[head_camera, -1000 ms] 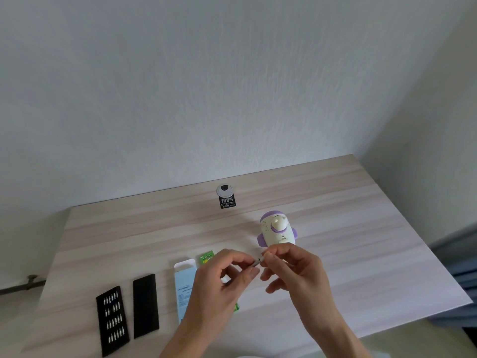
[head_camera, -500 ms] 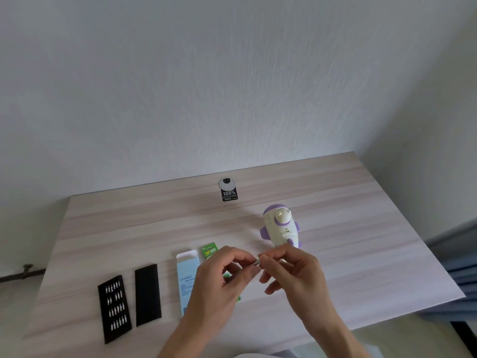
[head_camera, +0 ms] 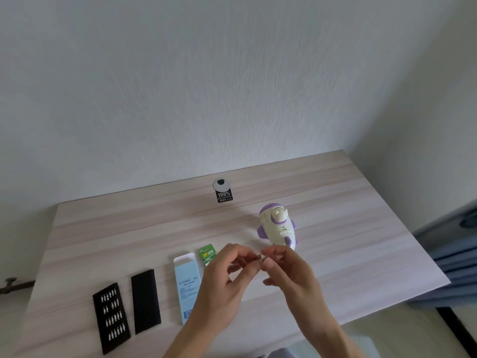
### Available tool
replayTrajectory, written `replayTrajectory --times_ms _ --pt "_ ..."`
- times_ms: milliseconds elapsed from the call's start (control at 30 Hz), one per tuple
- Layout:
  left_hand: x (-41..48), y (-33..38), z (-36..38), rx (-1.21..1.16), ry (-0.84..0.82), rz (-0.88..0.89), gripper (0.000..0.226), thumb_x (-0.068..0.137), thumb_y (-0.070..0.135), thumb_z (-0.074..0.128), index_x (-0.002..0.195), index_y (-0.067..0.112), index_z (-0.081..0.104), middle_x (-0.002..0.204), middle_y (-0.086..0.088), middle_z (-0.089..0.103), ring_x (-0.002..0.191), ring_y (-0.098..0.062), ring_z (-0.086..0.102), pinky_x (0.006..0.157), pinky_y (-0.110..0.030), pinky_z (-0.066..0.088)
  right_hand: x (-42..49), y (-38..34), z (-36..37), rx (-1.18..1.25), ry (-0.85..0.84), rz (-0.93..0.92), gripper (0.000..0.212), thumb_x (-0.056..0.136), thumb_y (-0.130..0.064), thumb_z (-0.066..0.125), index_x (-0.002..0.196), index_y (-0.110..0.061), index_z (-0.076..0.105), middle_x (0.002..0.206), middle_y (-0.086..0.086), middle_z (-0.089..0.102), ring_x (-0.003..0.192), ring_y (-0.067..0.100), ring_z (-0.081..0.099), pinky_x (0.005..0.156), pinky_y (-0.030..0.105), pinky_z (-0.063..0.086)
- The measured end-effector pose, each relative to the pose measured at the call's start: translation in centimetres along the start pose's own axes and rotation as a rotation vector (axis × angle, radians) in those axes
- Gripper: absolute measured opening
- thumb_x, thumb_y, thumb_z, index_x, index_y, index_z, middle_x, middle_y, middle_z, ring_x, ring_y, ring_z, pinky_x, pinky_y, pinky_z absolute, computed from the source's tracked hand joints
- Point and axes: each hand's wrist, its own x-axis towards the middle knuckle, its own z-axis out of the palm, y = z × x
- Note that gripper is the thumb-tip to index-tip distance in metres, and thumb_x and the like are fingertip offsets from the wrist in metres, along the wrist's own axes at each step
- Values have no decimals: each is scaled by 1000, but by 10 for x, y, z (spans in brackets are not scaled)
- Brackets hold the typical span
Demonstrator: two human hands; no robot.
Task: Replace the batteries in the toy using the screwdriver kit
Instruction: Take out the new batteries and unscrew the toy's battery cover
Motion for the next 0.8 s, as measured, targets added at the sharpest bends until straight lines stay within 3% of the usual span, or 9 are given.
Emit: replayTrajectory --times_ms 133,233,367,533,600,733,800 --pt "7 -1 3 -170 -7 -31 5 86 30 71 86 24 71 83 4 72 83 -13 68 72 -17 50 -8 11 -1 168 -80 88 44 81 -50 63 103 -12 66 92 14 66 90 28 66 74 38 53" --pt "12 -8 8 -219 -14 -67 5 90 14 71 88 18 71 81 3 73 81 -12 69 71 -16 51 -14 19 0 211 -80 124 35 83 -42 65 102 -13 65 90 15 66 81 31 66 68 38 52" --pt "14 -14 24 -245 -39 -129 9 90 15 69 89 23 72 84 3 74 84 -14 69 78 -25 57 -16 30 -6 287 79 142 15 82 -22 68 94 -13 67 77 17 60 64 29 59 55 32 47" --pt "30 -14 43 -314 -45 -170 3 89 12 71 89 15 71 85 -9 73 86 -29 68 78 -33 58 -1 33 -25 465 212 135 10 76 -9 73 86 -10 73 72 13 56 58 22 56 52 28 46" --pt "39 -13 55 -336 -30 -206 2 88 10 71 90 11 71 86 -13 73 84 -28 68 78 -33 58 8 32 -35 529 225 140 12 74 -3 78 83 -11 73 70 12 56 57 20 56 52 27 47" --pt "55 -13 89 -391 -7 -294 8 82 17 80 87 15 74 88 -12 74 81 -19 68 74 -29 58 28 29 -63 613 257 152 7 80 -11 66 83 -13 72 73 10 61 56 20 57 49 25 46" --pt "63 -15 105 -421 5 -321 17 76 27 81 88 17 74 91 -16 72 81 -19 66 77 -35 58 40 27 -79 605 241 166 8 83 -13 62 85 -12 70 75 11 63 58 21 59 48 25 45"
